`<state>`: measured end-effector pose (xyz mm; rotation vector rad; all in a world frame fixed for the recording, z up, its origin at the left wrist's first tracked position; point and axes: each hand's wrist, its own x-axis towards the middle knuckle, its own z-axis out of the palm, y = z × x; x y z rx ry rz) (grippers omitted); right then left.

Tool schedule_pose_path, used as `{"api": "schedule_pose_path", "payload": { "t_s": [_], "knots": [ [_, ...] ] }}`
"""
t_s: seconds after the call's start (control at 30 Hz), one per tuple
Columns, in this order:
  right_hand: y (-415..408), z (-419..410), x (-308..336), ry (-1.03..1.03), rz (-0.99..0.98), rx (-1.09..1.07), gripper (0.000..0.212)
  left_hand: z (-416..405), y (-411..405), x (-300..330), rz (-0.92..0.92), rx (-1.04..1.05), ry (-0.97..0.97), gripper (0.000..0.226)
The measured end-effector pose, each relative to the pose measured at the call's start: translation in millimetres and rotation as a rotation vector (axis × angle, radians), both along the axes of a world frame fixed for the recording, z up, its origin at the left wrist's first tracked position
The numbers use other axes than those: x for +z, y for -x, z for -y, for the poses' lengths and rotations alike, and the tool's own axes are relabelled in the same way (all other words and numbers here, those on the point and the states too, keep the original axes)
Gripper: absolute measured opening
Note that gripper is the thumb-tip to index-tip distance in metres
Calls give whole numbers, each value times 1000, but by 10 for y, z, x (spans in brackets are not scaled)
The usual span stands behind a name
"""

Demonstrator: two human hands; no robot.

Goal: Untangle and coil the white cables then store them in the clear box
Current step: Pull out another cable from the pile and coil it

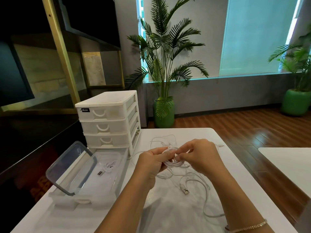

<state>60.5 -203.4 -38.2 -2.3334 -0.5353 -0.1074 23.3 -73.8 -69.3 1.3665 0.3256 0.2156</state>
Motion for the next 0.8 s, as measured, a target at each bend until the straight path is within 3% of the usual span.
{"api": "schedule_pose_path", "payload": {
  "t_s": [0.2, 0.43, 0.6, 0.7, 0.8],
  "knots": [
    [43, -106, -19, 185, 64, -123, 28, 66, -32, -46, 17, 52, 165, 22],
    [38, -146, -82, 262, 102, -179, 36, 130, -39, -67, 47, 118, 168, 25],
    [68, -143, -81, 219, 112, -154, 32, 119, -46, -67, 82, 72, 134, 24],
    [57, -123, -70, 34, 112, -177, 30, 103, -35, -35, 106, 26, 48, 16],
    [78, -95, -32, -131, -49, -121, 29, 54, -24, -14, 181, -16, -78, 15]
  ]
}}
